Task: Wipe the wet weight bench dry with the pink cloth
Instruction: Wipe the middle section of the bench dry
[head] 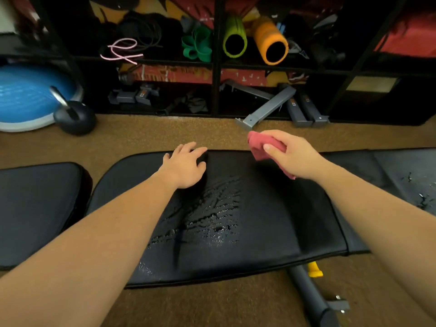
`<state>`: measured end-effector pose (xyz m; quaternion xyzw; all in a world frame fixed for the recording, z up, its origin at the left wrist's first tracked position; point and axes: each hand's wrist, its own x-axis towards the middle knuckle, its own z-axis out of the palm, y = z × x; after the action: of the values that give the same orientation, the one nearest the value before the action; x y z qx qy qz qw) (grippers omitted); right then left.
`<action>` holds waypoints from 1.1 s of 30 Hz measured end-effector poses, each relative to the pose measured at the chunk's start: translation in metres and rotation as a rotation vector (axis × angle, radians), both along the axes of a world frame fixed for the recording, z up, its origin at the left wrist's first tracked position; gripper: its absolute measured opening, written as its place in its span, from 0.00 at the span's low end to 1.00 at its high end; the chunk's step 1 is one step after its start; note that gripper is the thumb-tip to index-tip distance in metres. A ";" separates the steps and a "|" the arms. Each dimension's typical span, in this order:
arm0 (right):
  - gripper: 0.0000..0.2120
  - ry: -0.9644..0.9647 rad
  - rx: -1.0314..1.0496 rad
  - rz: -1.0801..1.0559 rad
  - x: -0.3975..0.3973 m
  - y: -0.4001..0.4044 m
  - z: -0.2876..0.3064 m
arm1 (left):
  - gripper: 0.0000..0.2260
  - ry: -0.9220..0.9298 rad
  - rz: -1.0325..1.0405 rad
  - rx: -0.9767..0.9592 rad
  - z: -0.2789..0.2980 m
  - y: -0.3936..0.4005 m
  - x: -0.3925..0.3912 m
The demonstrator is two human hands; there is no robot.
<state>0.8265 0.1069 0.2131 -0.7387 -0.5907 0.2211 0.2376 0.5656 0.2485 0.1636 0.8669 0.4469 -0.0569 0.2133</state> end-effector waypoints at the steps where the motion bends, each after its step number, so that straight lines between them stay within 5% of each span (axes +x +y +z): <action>1: 0.16 -0.048 -0.036 0.025 0.003 0.005 -0.008 | 0.24 0.011 0.000 0.004 -0.001 0.004 0.001; 11: 0.22 -0.273 -0.149 0.146 0.002 0.027 -0.049 | 0.27 0.055 -0.005 0.047 -0.022 0.023 0.001; 28: 0.20 -0.292 -0.141 0.266 -0.044 -0.004 -0.050 | 0.28 0.030 0.033 0.072 -0.022 0.010 0.003; 33: 0.23 -0.281 -0.120 0.357 -0.063 -0.041 -0.056 | 0.23 -0.127 0.040 0.112 -0.026 0.001 -0.001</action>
<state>0.7639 0.0658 0.1573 -0.6587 -0.7252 0.1893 0.0659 0.5645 0.2494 0.1377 0.8703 0.4521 0.0276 0.1937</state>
